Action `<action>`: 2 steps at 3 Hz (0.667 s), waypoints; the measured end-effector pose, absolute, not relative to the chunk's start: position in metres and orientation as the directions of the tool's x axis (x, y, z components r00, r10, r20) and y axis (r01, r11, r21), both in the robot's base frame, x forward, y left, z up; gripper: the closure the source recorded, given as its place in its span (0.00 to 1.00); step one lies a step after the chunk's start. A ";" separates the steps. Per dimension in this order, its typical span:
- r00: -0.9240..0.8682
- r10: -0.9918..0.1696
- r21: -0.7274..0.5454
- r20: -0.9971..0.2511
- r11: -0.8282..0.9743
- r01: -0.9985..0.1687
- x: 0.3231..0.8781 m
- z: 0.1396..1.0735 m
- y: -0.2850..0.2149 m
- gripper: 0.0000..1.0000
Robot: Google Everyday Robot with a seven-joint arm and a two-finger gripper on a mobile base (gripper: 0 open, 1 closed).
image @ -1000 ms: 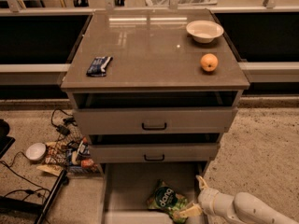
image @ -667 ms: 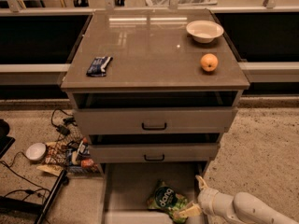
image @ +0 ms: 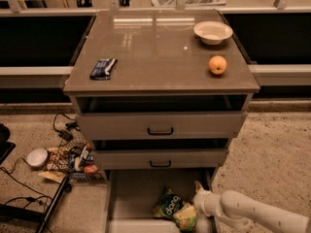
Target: Pick green rice chip bag from bottom drawer and place on counter
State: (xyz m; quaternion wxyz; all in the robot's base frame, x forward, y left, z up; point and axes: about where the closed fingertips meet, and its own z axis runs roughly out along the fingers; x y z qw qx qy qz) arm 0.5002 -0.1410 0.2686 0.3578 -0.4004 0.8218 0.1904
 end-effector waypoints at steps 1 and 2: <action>-0.464 -0.558 0.036 -0.688 0.613 -0.790 0.512 0.233 -0.134 0.00; -0.500 -0.601 0.036 -0.623 0.617 -0.786 0.518 0.202 -0.136 0.00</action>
Offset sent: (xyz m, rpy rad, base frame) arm 0.0254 -0.0048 -0.1035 -0.2127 0.1683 -0.0140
